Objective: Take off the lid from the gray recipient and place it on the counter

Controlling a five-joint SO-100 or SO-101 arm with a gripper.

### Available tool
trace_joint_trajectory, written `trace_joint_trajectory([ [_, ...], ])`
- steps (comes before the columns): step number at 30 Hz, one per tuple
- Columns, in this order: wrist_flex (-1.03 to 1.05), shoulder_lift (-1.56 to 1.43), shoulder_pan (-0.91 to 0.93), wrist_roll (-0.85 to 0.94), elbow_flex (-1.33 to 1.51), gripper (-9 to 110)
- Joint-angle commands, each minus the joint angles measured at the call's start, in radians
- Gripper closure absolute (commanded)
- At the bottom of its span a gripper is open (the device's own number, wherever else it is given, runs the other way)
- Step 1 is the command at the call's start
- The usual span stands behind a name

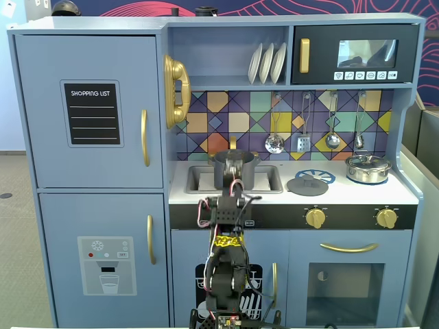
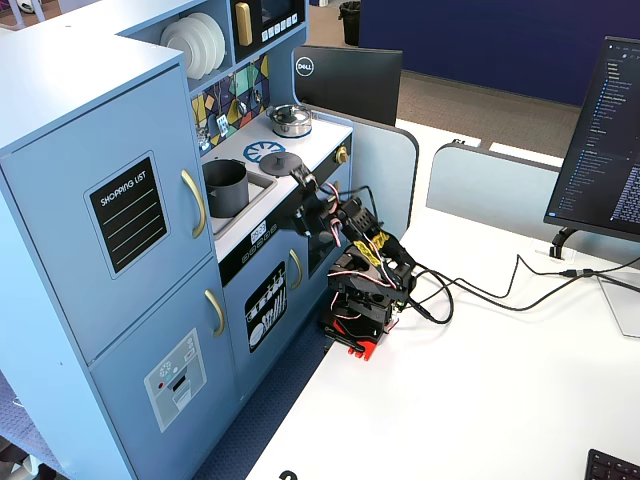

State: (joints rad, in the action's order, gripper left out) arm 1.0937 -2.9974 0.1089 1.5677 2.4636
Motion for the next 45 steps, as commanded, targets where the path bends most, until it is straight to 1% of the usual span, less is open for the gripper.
trace_joint_trajectory([
  [1, -0.146, -0.012, -0.052, -0.029, 0.196, 102],
  [4, -0.44, 0.044, -0.077, -0.031, 0.416, 102],
  [6, -0.548, 0.087, -0.107, -0.031, 0.515, 102],
  [7, -0.535, 0.094, -0.123, -0.029, 0.537, 102],
  [9, -0.466, 0.1, -0.16, -0.103, 0.537, 102],
  [13, -0.247, 0.02, -0.178, -0.124, 0.537, 102],
  [20, 0.204, -0.149, -0.166, -0.104, 0.537, 102],
  [24, 0.423, -0.179, -0.167, -0.011, 0.538, 100],
  [26, 0.436, -0.181, -0.158, -0.055, 0.538, 99],
  [29, 0.437, -0.181, -0.13, -0.018, 0.538, 99],
  [31, 0.437, -0.181, -0.129, -0.041, 0.538, 98],
  [45, 0.437, -0.181, -0.129, -0.052, 0.538, 98],
])
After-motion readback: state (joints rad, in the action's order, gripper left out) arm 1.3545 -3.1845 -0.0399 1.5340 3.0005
